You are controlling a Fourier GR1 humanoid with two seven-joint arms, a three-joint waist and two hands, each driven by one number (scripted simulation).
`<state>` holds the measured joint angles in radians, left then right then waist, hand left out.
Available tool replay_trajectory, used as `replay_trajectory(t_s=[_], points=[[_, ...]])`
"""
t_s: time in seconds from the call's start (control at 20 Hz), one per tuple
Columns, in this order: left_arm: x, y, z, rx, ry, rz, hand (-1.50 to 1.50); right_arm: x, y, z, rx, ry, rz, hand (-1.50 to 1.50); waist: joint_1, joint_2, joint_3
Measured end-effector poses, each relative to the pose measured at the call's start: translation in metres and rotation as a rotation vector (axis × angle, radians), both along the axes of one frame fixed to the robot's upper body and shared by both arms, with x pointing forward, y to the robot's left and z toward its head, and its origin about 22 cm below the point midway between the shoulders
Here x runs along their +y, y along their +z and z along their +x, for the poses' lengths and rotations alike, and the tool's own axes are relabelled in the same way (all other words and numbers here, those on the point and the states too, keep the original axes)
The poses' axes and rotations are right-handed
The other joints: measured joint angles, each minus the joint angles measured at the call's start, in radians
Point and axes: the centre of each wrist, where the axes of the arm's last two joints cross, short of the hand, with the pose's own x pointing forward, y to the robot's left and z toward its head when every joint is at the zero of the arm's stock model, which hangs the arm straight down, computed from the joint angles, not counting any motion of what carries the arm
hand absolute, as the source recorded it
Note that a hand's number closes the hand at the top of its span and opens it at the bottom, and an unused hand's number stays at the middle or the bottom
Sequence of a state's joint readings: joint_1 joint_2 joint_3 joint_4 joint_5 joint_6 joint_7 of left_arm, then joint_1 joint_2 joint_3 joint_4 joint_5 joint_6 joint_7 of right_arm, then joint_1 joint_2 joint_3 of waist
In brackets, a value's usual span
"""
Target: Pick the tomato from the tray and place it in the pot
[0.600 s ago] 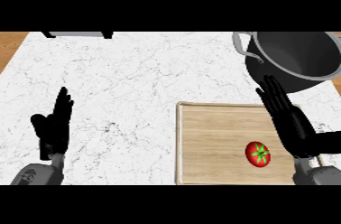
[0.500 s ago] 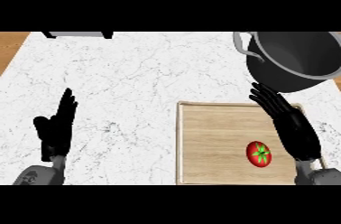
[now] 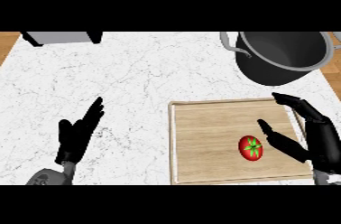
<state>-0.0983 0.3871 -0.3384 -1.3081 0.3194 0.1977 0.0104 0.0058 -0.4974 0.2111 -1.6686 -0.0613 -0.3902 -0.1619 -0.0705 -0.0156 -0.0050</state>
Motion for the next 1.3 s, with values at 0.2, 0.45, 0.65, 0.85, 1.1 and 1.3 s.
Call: replay_trajectory(t_s=[0.2, 0.45, 0.65, 0.85, 1.1, 1.3], points=[[-0.009, 0.002, -0.004, 0.031, -0.064, -0.021, 0.0, 0.022, 0.002, -0.032, -0.203, -0.056, 0.026, -1.5, 0.016, 0.002, 0.003], [-0.008, 0.006, 0.002, 0.03, -0.107, -0.02, 0.0, 0.031, 0.032, -0.075, -0.144, -0.06, -0.026, -1.5, 0.038, 0.009, 0.002], [-0.01, 0.011, 0.005, 0.033, -0.125, -0.02, 0.0, 0.025, 0.057, -0.089, 0.031, -0.077, -0.064, -1.5, 0.051, 0.012, 0.002], [-0.017, 0.011, 0.008, 0.033, -0.144, -0.029, 0.0, 0.029, 0.087, -0.09, 0.163, -0.085, -0.035, -1.5, 0.063, 0.015, 0.002], [-0.019, 0.013, 0.007, 0.031, -0.159, -0.025, 0.0, 0.029, 0.088, -0.071, 0.344, -0.069, -0.012, -1.5, 0.077, 0.017, 0.004], [-0.018, 0.012, 0.008, 0.032, -0.17, -0.027, 0.0, 0.032, 0.073, -0.059, 0.517, 0.0, -0.076, -1.5, 0.083, 0.019, 0.004]])
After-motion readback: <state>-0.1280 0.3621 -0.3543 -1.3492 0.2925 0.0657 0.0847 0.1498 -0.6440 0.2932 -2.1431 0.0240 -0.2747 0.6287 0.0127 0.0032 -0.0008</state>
